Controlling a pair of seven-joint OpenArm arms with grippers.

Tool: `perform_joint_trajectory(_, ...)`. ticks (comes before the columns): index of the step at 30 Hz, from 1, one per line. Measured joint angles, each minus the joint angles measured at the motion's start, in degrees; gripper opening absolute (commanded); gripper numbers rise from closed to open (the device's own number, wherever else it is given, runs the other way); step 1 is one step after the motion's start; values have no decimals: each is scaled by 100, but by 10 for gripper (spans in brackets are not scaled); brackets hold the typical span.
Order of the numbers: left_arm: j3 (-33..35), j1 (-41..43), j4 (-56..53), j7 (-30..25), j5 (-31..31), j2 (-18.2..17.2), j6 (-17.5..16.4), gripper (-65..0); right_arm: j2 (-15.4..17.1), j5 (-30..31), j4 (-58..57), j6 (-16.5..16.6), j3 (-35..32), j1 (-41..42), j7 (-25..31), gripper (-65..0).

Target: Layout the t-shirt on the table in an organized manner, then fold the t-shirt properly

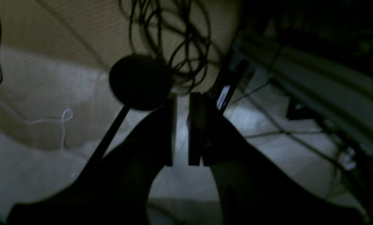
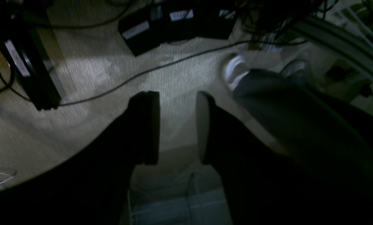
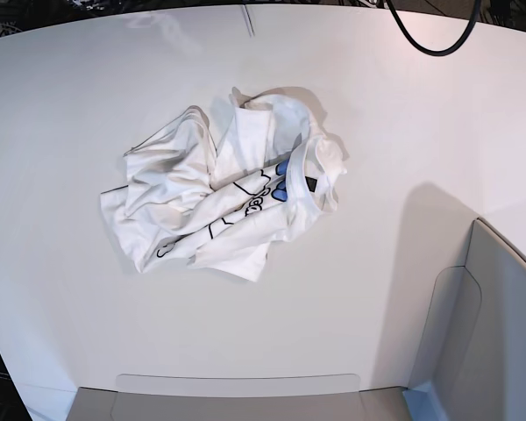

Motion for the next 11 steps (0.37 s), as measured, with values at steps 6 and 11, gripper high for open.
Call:
perform_joint_trajectory(6, -2, -13, -2, 321, 570, 9, 39, -583, -79, 9, 9, -1189, 0, -33, -70, -453)
perform_joint_trajectory(11, 0, -15, 0, 319, 588, 66, 15, -583, -273, 0, -13, -1325, 0, -46, -59, -453)
